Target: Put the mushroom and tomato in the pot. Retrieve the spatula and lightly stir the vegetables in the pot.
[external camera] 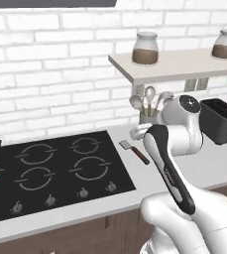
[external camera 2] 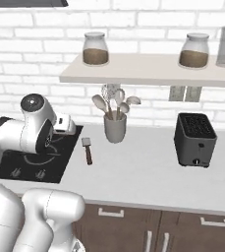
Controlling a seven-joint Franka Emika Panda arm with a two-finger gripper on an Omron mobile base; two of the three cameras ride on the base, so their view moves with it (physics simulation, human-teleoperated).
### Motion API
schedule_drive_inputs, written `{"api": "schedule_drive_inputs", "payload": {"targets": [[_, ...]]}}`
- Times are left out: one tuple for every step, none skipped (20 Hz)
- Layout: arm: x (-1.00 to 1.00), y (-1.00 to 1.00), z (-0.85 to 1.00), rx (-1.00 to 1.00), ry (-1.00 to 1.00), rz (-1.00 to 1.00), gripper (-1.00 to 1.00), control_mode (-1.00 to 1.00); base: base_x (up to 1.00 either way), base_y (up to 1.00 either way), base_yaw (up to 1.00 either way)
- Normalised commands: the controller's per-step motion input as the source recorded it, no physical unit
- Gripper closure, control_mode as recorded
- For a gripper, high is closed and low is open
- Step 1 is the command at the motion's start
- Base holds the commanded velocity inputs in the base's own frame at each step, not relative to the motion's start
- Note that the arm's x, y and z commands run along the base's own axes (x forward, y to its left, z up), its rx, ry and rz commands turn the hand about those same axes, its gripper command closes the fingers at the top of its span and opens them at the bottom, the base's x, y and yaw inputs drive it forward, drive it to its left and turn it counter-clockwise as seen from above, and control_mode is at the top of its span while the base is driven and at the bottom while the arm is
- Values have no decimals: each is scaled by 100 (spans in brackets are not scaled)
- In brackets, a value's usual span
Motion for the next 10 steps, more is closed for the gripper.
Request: {"api": "schedule_drive_inputs", "payload": {"targets": [[0, 0, 0, 0, 0, 0, -100, 100, 34, -22, 1], [0, 0, 0, 0, 0, 0, -100, 100, 43, -6, 4], [0, 0, 0, 0, 0, 0, -100, 100, 47, 0, 7], [0, 0, 0, 0, 0, 0, -100, 100, 51, 0, 7], [0, 0, 0, 0, 0, 0, -100, 100, 48, 0, 5], [0, 0, 0, 0, 0, 0, -100, 100, 37, 0, 1], [29, 0, -35, 0, 9, 0, -100, -100, 0, 0, 0], [13, -6, -30, 0, 7, 0, -100, -100, 0, 0, 0], [0, -24, -21, 0, 1, 0, -100, -100, 0, 0, 0], [0, -26, -21, 0, 9, 0, -100, -100, 0, 0, 0]]}}
